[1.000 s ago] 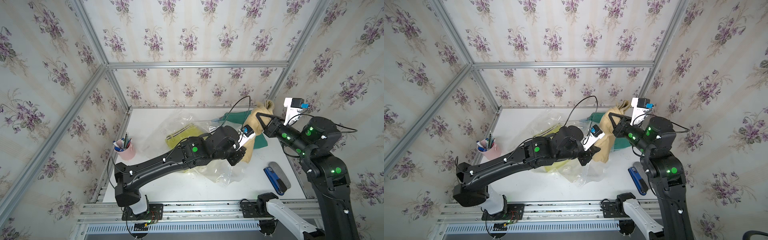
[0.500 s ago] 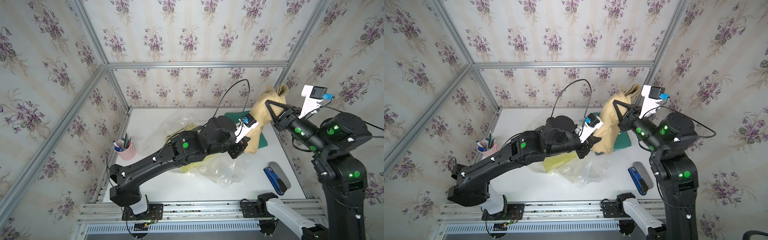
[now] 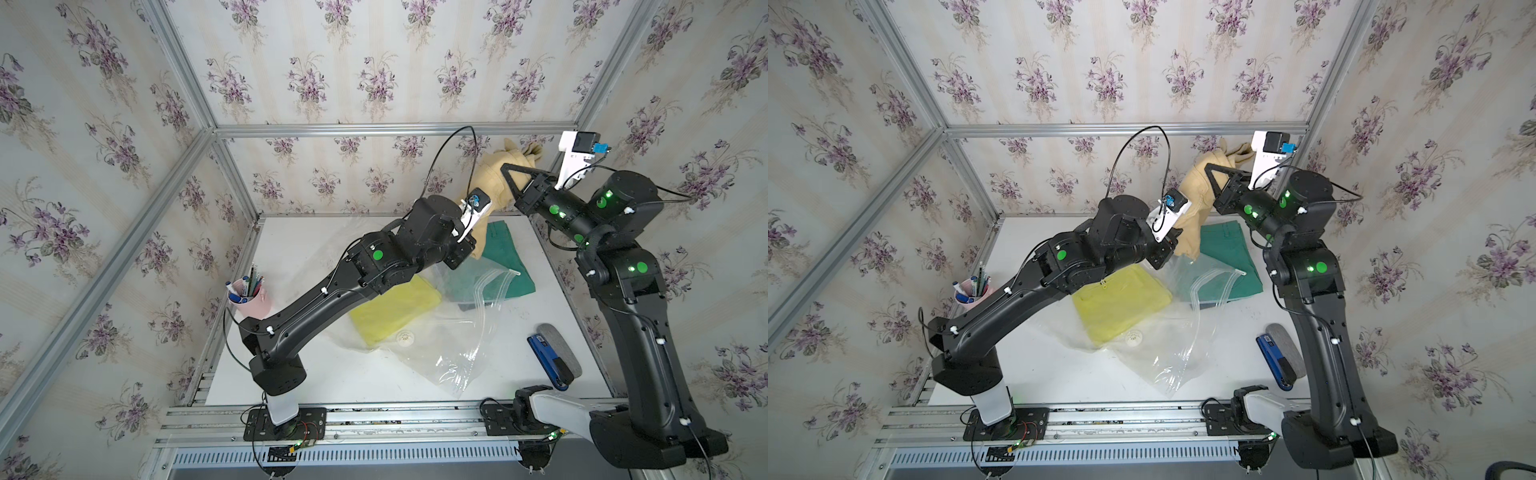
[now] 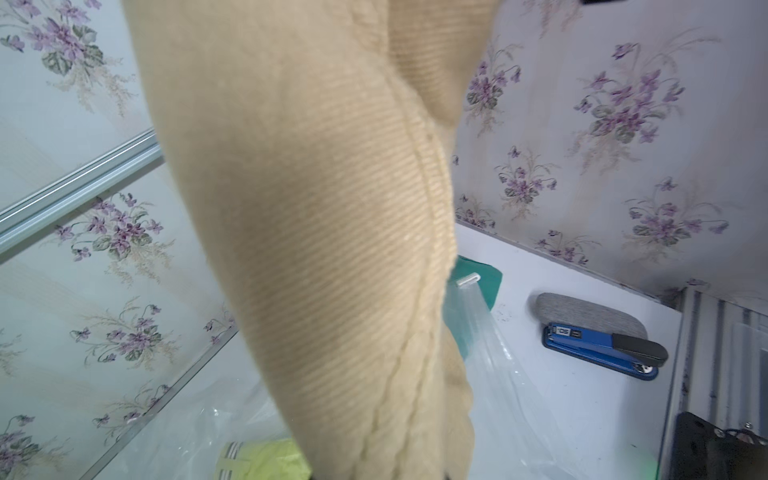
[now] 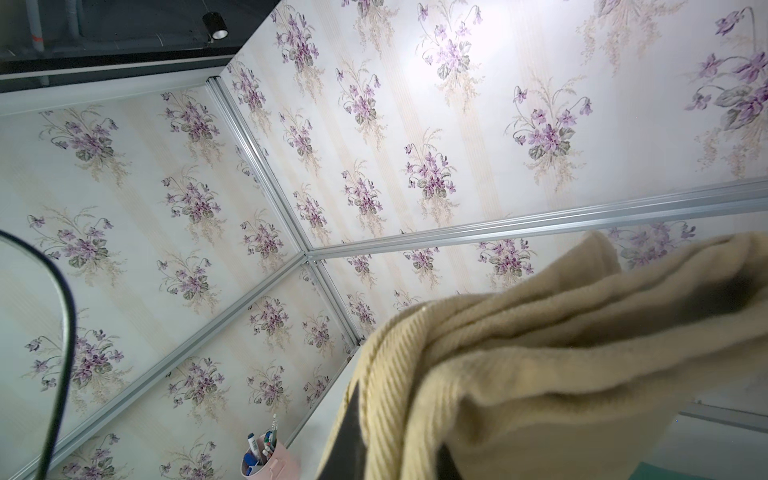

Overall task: Take the trousers out of the vacuum bag
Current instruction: Take out the trousers from the vacuum bag, then place the trousers at the center of the board.

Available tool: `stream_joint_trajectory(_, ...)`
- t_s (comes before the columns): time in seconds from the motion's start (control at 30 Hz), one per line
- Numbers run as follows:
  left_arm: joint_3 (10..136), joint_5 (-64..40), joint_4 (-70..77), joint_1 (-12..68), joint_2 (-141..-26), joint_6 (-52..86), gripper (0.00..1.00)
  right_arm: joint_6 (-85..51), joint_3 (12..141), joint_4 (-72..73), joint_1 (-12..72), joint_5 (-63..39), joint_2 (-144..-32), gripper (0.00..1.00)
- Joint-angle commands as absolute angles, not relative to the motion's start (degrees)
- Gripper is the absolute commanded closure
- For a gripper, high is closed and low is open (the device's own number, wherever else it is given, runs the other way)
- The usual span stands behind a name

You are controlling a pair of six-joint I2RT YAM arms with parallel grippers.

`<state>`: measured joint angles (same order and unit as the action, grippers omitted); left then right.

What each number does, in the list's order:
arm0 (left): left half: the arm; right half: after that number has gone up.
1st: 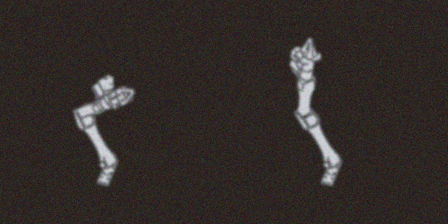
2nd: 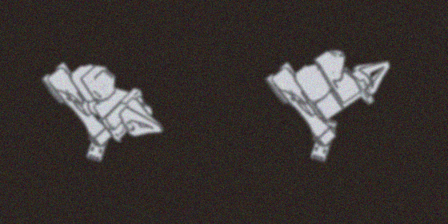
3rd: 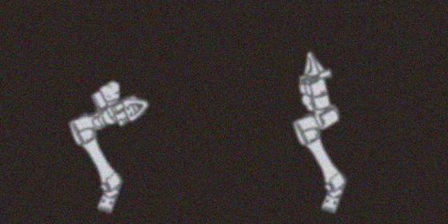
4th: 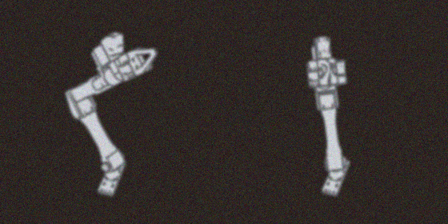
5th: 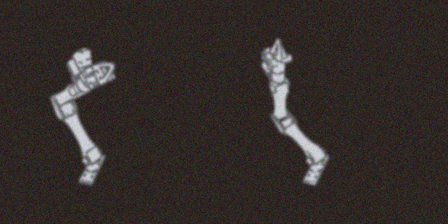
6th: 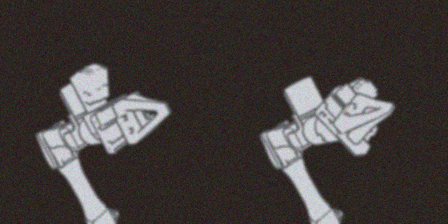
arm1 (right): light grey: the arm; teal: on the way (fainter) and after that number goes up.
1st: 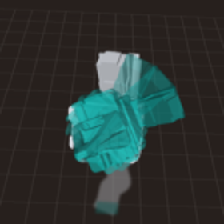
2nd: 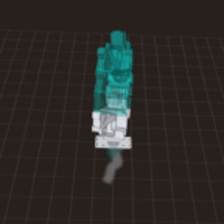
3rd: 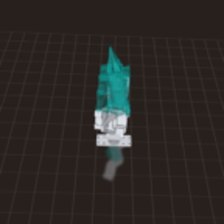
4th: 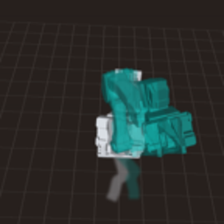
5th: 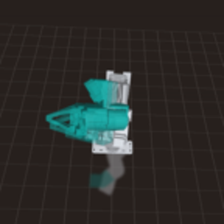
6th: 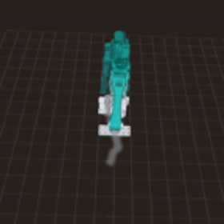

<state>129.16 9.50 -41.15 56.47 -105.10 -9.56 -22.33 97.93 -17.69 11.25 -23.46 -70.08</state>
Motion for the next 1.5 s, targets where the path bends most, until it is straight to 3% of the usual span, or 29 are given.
stream_joint_trajectory(0.0,132.0,9.9,-38.5,53.9,-107.7,-10.8,1.0,-23.0,98.3,-9.7,10.1,-25.8,-72.8,1.0)
stream_joint_trajectory(0.4,144.2,9.5,-36.4,45.8,-120.9,-13.1,1.0,-32.6,96.3,5.1,1.3,-37.1,-84.6,1.0)
stream_joint_trajectory(1.0,147.1,13.2,-29.8,40.6,-128.4,-14.2,1.0,-39.3,95.7,19.0,-2.6,-44.6,-100.2,1.0)
stream_joint_trajectory(1.47,146.2,7.9,-31.3,41.4,-131.7,-9.7,1.0,-44.8,74.5,32.2,-10.1,-48.9,-96.0,1.0)
